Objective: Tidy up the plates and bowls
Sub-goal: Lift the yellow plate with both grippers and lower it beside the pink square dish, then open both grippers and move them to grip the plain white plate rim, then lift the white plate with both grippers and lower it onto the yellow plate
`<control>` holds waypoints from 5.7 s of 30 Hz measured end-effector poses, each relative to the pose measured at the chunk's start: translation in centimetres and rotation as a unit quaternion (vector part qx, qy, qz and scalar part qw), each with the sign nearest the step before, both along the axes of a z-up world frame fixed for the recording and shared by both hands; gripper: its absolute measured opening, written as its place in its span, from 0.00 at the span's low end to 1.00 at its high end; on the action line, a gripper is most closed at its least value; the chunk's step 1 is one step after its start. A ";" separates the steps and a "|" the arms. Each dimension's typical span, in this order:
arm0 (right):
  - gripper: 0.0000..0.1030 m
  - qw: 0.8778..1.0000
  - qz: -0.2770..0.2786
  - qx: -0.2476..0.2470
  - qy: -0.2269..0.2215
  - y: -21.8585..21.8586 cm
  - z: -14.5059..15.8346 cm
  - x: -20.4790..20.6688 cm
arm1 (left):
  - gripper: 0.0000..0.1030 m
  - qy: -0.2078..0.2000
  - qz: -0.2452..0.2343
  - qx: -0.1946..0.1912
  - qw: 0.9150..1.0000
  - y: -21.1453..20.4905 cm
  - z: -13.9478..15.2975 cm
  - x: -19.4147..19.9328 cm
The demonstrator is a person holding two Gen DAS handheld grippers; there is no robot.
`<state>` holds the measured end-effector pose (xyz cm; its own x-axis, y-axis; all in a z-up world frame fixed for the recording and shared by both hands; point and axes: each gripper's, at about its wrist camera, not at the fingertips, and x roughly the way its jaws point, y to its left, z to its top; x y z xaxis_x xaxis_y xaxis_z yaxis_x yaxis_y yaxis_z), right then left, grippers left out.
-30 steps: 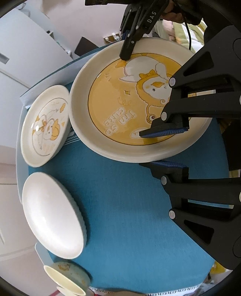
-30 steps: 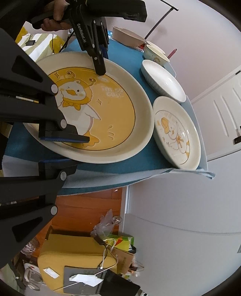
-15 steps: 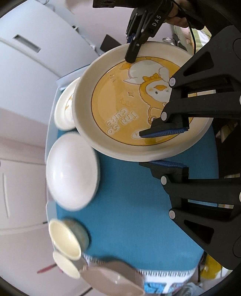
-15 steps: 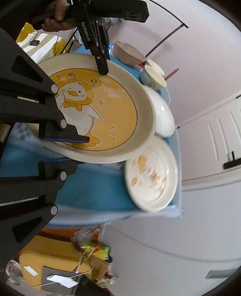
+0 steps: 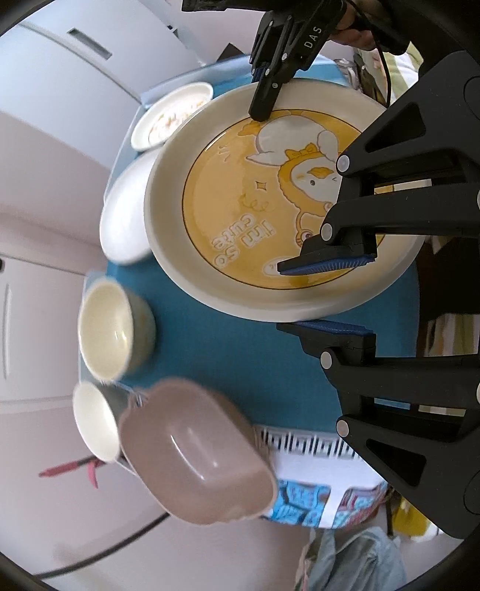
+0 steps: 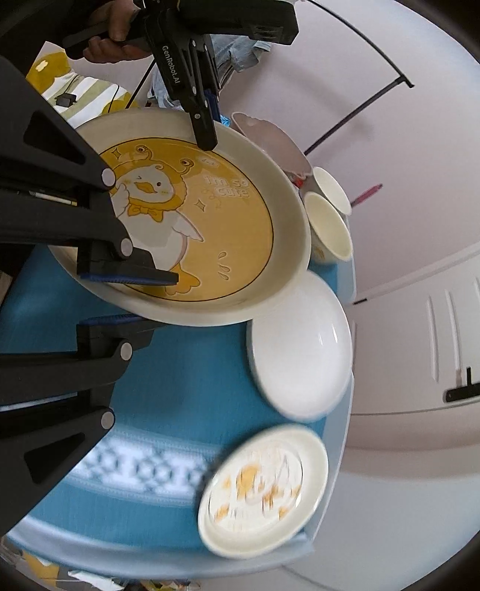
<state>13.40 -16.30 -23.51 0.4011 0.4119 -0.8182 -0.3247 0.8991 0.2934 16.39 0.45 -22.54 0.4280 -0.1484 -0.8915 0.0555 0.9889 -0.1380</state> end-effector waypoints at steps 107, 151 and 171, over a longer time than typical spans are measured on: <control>0.16 0.956 0.263 -0.029 0.130 -6.4 -5.8 25.7 | 0.33 0.093 0.119 -0.050 0.987 -11.0 -7.7 18.9; 0.14 0.976 0.172 0.050 0.121 -4.1 2.0 13.5 | 0.14 0.026 0.100 -0.018 0.994 -5.8 3.4 5.9; 0.14 0.988 -0.036 0.039 0.143 2.3 -1.8 3.5 | 0.14 0.095 -0.040 -0.030 0.994 0.5 -4.5 2.5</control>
<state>16.87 -14.01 -25.35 0.1895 0.4570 -0.8690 -0.1545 0.8879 0.4333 18.93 0.93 -27.06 0.2365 -0.2307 -0.9438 0.1010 0.9720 -0.2123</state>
